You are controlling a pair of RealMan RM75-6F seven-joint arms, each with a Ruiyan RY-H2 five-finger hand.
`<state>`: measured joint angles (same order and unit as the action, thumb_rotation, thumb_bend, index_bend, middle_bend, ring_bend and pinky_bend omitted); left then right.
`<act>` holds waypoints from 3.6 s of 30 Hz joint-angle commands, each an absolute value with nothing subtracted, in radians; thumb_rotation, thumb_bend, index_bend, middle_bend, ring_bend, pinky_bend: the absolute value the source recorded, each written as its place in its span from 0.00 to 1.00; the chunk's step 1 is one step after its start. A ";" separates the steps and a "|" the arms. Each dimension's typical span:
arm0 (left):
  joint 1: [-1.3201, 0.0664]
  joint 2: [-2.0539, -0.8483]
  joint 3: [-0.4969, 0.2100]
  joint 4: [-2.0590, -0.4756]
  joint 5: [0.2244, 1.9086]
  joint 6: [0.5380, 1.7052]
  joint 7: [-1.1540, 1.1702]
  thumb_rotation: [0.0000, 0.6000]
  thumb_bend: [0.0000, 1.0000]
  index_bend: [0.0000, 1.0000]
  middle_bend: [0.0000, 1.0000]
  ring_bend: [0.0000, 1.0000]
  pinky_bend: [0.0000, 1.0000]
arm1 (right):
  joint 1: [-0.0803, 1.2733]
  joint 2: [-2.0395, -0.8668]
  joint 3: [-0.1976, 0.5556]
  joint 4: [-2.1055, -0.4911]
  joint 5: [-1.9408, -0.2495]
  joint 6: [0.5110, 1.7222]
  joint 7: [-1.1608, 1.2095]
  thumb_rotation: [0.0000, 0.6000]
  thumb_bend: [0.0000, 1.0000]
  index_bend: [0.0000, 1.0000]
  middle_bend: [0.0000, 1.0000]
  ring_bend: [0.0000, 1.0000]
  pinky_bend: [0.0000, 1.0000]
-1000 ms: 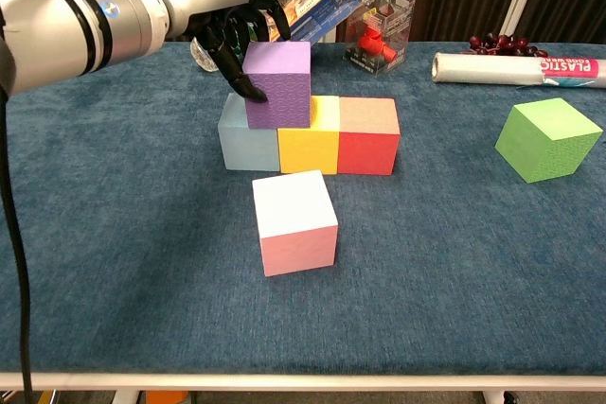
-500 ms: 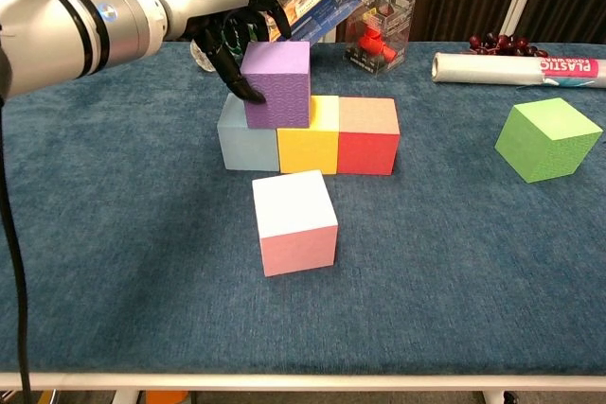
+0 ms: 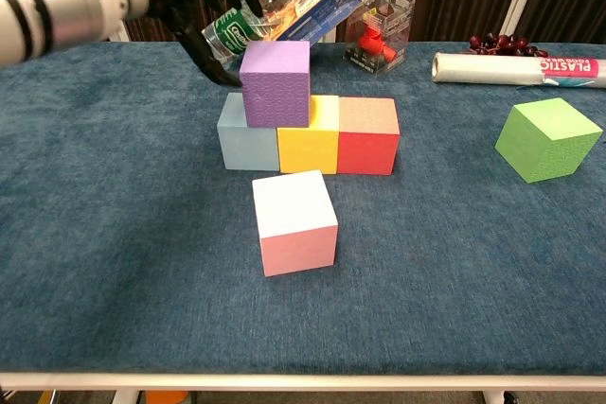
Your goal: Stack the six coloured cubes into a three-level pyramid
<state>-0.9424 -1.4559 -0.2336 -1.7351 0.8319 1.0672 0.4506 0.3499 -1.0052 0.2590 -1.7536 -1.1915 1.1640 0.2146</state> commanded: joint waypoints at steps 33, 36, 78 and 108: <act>-0.467 -1.143 -0.137 -1.722 1.040 1.277 0.072 1.00 0.09 0.15 0.17 0.14 0.14 | 0.641 -1.366 0.118 -1.785 -1.459 0.781 -0.005 1.00 0.01 0.00 0.10 0.00 0.08; -0.458 -1.142 -0.143 -1.716 1.046 1.270 0.058 1.00 0.09 0.15 0.17 0.14 0.14 | 0.663 -1.425 0.128 -1.770 -1.397 0.772 -0.064 1.00 0.01 0.00 0.10 0.00 0.08; -0.376 -1.109 -0.202 -1.685 1.131 1.238 -0.057 1.00 0.09 0.15 0.17 0.13 0.14 | 0.535 -1.160 0.162 -1.935 -1.319 1.138 0.078 1.00 0.20 0.20 0.39 0.13 0.18; -0.341 -1.106 -0.200 -1.686 1.141 1.233 -0.054 1.00 0.09 0.15 0.17 0.13 0.14 | 0.902 -1.311 0.280 -1.687 -0.871 0.760 -0.108 1.00 0.20 0.11 0.34 0.10 0.09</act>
<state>-0.3410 -1.1069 -0.1990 -1.6847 1.1407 1.2328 -0.0543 0.8915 -1.3052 0.2843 -1.6933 -0.8831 0.7653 -0.0953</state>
